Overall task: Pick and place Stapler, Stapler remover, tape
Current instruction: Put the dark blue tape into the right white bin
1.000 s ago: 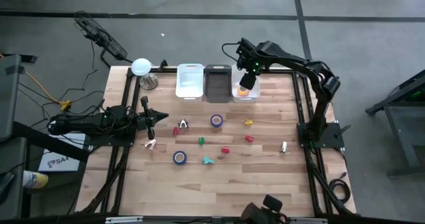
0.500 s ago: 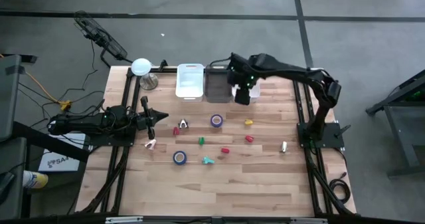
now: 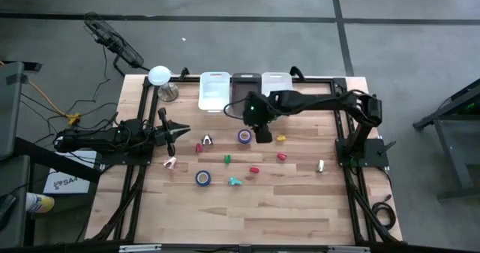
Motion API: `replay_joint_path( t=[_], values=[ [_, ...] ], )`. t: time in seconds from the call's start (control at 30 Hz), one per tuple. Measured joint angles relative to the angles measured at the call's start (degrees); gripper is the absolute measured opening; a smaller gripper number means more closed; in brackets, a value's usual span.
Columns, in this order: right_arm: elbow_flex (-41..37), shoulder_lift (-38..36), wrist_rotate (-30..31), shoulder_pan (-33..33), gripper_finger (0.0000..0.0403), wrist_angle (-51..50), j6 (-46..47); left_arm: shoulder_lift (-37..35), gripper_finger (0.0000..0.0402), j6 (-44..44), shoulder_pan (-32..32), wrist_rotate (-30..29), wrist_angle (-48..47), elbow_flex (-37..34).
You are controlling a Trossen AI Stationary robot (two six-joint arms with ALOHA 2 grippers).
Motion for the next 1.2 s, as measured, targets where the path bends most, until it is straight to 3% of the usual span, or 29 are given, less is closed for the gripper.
replay_joint_path(
  t=[0.2,0.37,0.9,1.2],
  values=[
    [-3.5,0.0,-0.3,0.6,0.0165,3.9,3.4,0.0,0.0128,-1.1,0.0,0.0,-0.1,0.0],
    [-5.6,0.0,-0.6,1.8,0.0166,7.6,4.7,0.0,0.0157,-1.2,0.0,0.0,-0.1,0.0],
    [-2.4,9.5,-4.0,3.1,0.0165,9.8,4.5,0.0,0.0163,-0.7,0.0,0.0,0.0,0.0],
    [-1.2,11.1,-4.6,3.1,0.0165,9.3,4.5,0.0,0.0163,-0.8,0.0,0.0,0.0,0.0]
  ],
)
